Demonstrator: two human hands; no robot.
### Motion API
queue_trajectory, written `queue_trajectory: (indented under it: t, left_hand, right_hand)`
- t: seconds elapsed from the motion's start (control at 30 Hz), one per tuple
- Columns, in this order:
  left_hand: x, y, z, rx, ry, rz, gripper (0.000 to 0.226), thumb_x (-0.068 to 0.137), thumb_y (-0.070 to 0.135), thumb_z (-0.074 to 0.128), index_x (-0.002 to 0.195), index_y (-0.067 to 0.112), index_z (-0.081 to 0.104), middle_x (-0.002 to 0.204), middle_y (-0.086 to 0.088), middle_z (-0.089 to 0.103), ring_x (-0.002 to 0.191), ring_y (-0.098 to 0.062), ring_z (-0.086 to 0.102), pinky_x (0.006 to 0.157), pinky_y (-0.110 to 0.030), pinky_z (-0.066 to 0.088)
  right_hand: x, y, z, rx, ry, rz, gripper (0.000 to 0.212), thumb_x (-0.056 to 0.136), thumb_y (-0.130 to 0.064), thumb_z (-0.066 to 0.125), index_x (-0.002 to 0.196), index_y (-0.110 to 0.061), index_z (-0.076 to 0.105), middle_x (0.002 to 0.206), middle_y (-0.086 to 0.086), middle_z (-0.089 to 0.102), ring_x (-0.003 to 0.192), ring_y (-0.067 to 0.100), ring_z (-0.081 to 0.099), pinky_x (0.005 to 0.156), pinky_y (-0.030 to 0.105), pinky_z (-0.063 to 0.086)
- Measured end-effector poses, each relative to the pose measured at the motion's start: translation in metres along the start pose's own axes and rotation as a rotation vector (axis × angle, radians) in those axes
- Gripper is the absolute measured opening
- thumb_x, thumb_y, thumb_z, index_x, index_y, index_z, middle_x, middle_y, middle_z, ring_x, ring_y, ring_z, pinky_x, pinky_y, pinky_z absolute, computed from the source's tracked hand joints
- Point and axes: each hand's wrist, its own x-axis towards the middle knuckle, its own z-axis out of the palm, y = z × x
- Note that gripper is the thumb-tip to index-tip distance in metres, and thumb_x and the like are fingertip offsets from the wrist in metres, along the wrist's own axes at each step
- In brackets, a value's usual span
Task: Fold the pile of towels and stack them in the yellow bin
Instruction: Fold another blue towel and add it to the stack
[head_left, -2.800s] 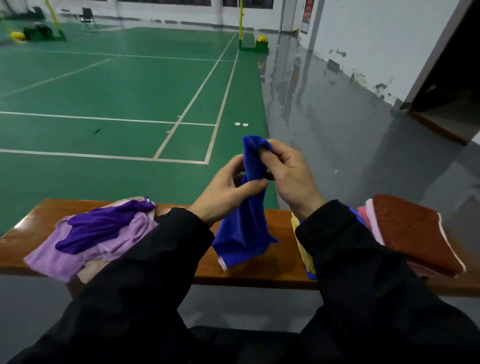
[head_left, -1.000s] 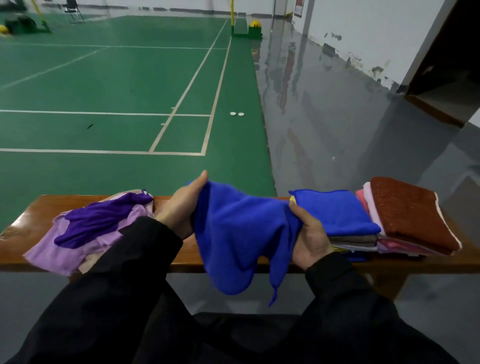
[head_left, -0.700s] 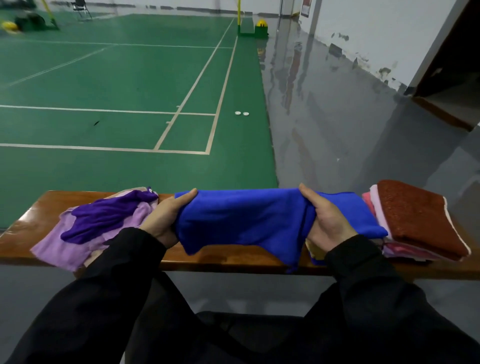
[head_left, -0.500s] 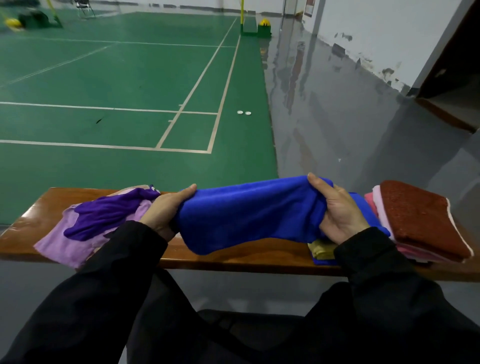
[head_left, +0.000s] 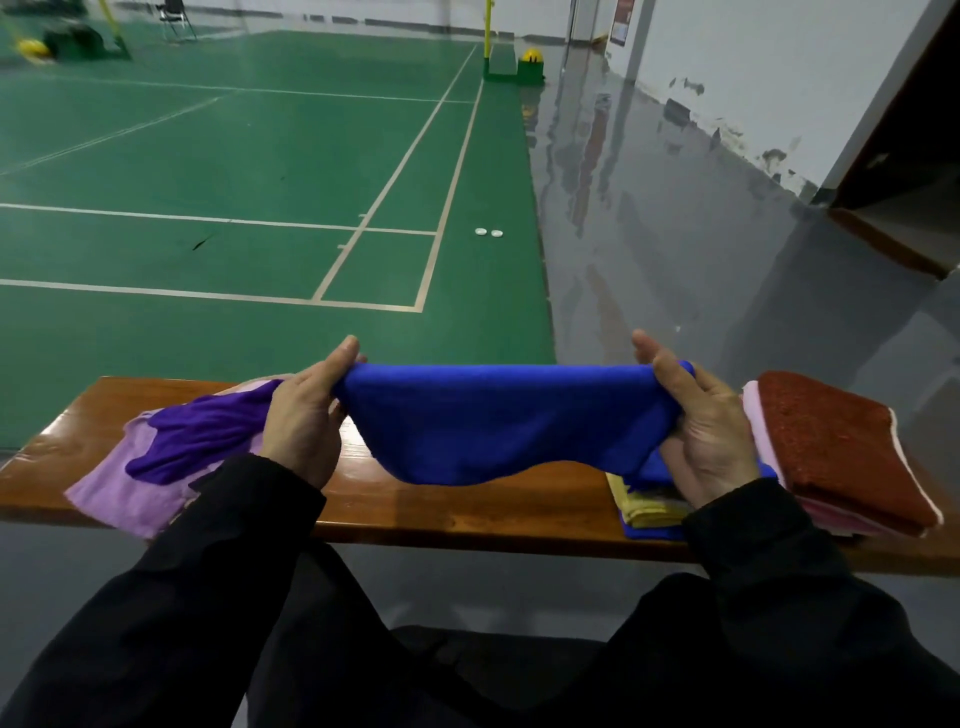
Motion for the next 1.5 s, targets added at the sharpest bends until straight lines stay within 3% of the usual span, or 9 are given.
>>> queue_trajectory:
  t: [0.17,0.47,0.53,0.63,0.8,1.03,1.23,1.37,1.5]
  left_hand:
    - [-0.008,0.002,-0.010,-0.182,-0.253,-0.015,0.057,0.080,0.034,0.083,0.124,0.006,0.061,0.131,-0.014,0.063,0.130,-0.027,0.056,0.111,-0.042,0.044]
    - [0.031,-0.031,-0.023,0.273,-0.232,-0.025,0.046,0.095,-0.005,0.059,0.138,0.011,0.055,0.127,-0.010,0.070,0.105,-0.023,0.071,0.080,-0.028,0.060]
    - [0.060,-0.056,-0.034,0.520,-0.086,-0.058,0.045,0.096,0.000,0.062,0.140,0.005,0.052,0.120,-0.012,0.070,0.093,-0.019,0.070,0.075,-0.023,0.058]
    - [0.077,-0.093,-0.055,1.068,0.035,-0.012,0.059,0.091,0.015,0.069,0.144,0.003,0.045,0.131,-0.019,0.061,0.110,-0.030,0.062,0.097,-0.034,0.050]
    - [0.062,-0.132,-0.075,1.492,-0.242,0.195,0.050,0.091,0.027,0.069,0.137,0.010,0.058,0.137,-0.016,0.058,0.129,-0.032,0.052,0.111,-0.038,0.039]
    - [0.077,-0.136,-0.080,1.827,-0.252,0.323,0.048,0.092,0.054,0.054,0.132,0.027,0.057,0.136,-0.005,0.056,0.120,-0.031,0.053,0.101,-0.044,0.047]
    - [0.060,-0.135,-0.111,1.750,-0.431,0.638,0.041,0.089,0.057,0.062,0.118,0.030,0.071,0.121,0.005,0.067,0.104,-0.020,0.064,0.088,-0.034,0.054]
    - [0.048,-0.135,-0.133,1.658,-0.527,0.805,0.026,0.094,0.043,0.061,0.104,0.025,0.076,0.117,0.005,0.071,0.098,-0.020,0.070,0.081,-0.034,0.058]
    - [0.049,-0.138,-0.141,1.630,-0.543,0.928,0.012,0.091,0.029,0.070,0.099,0.021,0.075,0.111,0.004,0.071,0.093,-0.022,0.069,0.078,-0.036,0.056]
  right_hand:
    - [-0.007,-0.003,0.005,0.087,-0.068,-0.016,0.026,0.093,-0.015,0.059,0.082,-0.020,0.082,0.095,0.002,0.078,0.093,0.014,0.072,0.088,0.029,0.059]
    - [0.035,0.026,0.012,-0.129,-0.099,0.129,0.031,0.095,-0.006,0.065,0.126,-0.005,0.065,0.120,0.014,0.073,0.110,0.029,0.071,0.085,0.034,0.061]
    - [0.051,0.054,0.013,-0.265,-0.007,0.196,0.041,0.091,-0.001,0.071,0.131,-0.004,0.061,0.124,0.019,0.070,0.115,0.035,0.068,0.089,0.037,0.060]
    - [0.055,0.094,0.010,-0.672,0.021,0.171,0.064,0.091,-0.007,0.074,0.148,-0.007,0.044,0.141,0.009,0.056,0.126,0.023,0.057,0.101,0.026,0.050]
    - [0.037,0.146,0.003,-1.262,-0.347,-0.029,0.048,0.096,-0.020,0.067,0.142,-0.016,0.055,0.145,0.003,0.055,0.136,0.020,0.049,0.111,0.026,0.036]
    - [0.052,0.176,0.008,-1.633,-0.545,-0.113,0.044,0.102,-0.043,0.054,0.145,-0.031,0.053,0.155,-0.005,0.047,0.143,0.016,0.041,0.117,0.032,0.035]
    - [0.032,0.197,-0.026,-1.632,-0.612,-0.248,0.056,0.099,-0.056,0.052,0.146,-0.027,0.054,0.158,0.001,0.044,0.149,0.020,0.036,0.121,0.028,0.021]
    - [0.017,0.202,-0.061,-1.592,-0.664,-0.438,0.062,0.101,-0.064,0.037,0.132,-0.020,0.067,0.148,0.008,0.056,0.140,0.025,0.049,0.116,0.039,0.036]
    - [0.012,0.199,-0.078,-1.594,-0.720,-0.617,0.049,0.100,-0.049,0.052,0.132,-0.017,0.069,0.143,0.009,0.060,0.134,0.026,0.056,0.112,0.040,0.044]
